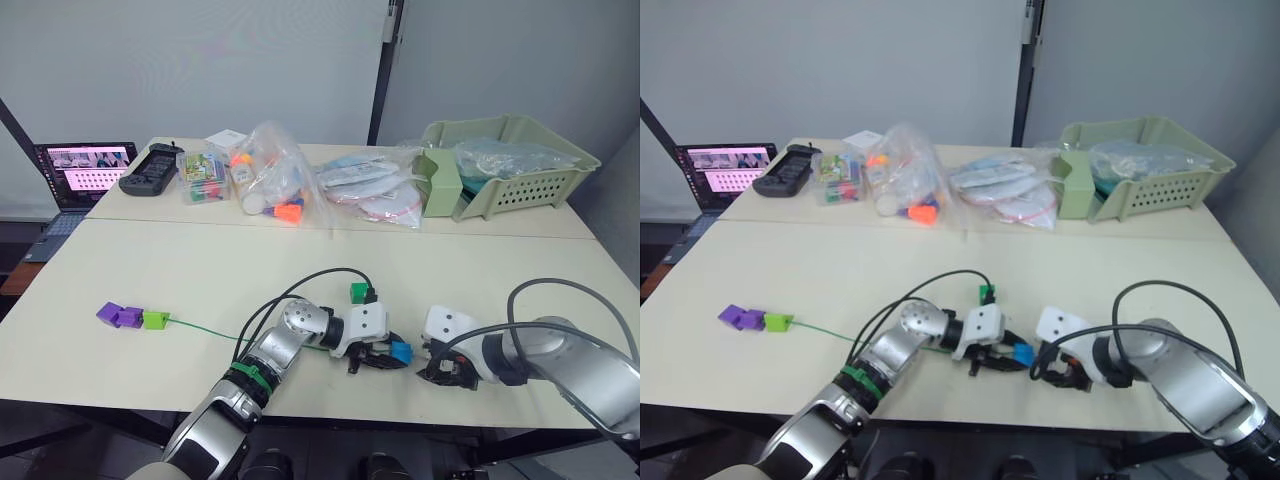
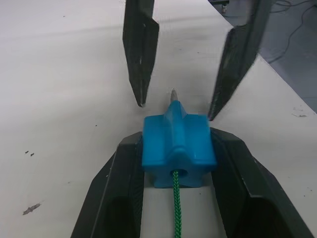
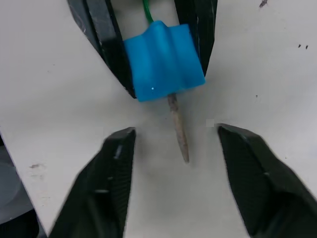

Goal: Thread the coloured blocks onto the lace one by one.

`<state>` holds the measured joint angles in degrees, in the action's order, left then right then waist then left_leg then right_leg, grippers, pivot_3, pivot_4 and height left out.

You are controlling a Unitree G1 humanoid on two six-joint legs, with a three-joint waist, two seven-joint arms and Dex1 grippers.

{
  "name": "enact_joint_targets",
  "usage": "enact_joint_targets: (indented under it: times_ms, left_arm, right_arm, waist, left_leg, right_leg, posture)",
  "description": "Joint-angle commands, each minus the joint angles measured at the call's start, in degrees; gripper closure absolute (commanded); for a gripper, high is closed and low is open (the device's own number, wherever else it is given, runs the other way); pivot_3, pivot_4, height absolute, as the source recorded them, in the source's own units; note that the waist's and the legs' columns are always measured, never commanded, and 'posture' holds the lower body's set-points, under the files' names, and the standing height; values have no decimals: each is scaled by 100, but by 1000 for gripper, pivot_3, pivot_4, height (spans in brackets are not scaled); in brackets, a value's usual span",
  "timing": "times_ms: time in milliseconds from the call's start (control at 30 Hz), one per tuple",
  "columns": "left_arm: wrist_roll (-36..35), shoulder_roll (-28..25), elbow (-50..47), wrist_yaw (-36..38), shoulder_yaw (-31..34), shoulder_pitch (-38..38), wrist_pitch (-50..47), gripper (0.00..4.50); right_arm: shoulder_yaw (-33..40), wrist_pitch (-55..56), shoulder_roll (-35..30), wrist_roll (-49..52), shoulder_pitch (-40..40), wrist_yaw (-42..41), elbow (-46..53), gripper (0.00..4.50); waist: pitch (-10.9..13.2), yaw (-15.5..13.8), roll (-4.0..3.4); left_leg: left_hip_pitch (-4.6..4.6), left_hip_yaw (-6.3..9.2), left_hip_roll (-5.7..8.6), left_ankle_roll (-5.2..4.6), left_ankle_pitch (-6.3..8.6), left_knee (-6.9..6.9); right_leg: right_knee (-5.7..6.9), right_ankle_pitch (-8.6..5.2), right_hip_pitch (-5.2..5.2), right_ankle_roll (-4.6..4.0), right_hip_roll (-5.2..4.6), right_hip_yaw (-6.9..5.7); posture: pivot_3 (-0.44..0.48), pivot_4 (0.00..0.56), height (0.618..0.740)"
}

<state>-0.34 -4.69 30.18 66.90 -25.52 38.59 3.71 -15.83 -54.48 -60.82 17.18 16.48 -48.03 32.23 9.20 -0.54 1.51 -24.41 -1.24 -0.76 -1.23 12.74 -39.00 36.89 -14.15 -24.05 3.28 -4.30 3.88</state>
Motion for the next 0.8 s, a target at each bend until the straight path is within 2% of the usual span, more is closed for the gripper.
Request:
enact_joint_targets:
  times_ms: [33, 167, 367, 500, 667, 800]
  left_arm:
    - [-3, 29, 16, -66, 56, 95, 103, 3107]
    - [-97, 17, -97, 21, 101, 92, 52, 3107]
    - [-193, -146, -312, 94, 264, 164, -43, 3107]
    - [-266, -449, -367, 277, 403, 235, 28, 3107]
    - [-394, -1034, -335, 525, 659, 256, 32, 3107]
    - [-676, -1737, -928, 834, 956, -147, -319, 3107]
  right_arm:
    - [-30, 221, 12, -137, 104, -99, -59, 3198]
    - [-74, 264, 20, -186, 121, -197, -109, 4474]
    - [-63, 301, -58, -221, 112, -370, -135, 4500]
    - [-31, 386, -189, -283, 98, -536, -237, 4500]
    - [32, 544, -370, -304, 129, -810, -408, 4500]
    - [-9, 702, -383, -327, 270, -1031, -543, 4500]
  waist:
    - [0, 0, 0]
    - [0, 1, 0]
    - [0, 2, 0]
    - [0, 4, 0]
    - [-1, 8, -1]
    - [-1, 23, -1]
  left_leg:
    - [0, 0, 0, 0, 0, 0]
    - [0, 0, 0, 0, 0, 0]
    - [0, 1, -1, 0, 0, 1]
    - [0, 0, -2, 0, 0, 0]
    - [1, -1, -2, 0, 0, 1]
    - [0, -1, -4, 0, 0, 1]
  right_leg:
    - [0, 0, 0, 0, 0, 0]
    - [0, 0, 0, 0, 0, 0]
    - [2, 0, -1, 0, 2, 0]
    - [2, 0, -2, 0, 2, 0]
    - [4, 0, -3, 0, 1, 0]
    - [5, 0, -5, 0, 1, 0]
  posture:
    - [0, 150, 734]
    - [0, 150, 734]
    - [0, 150, 734]
    - [0, 150, 734]
    - [0, 150, 734]
    - [0, 150, 734]
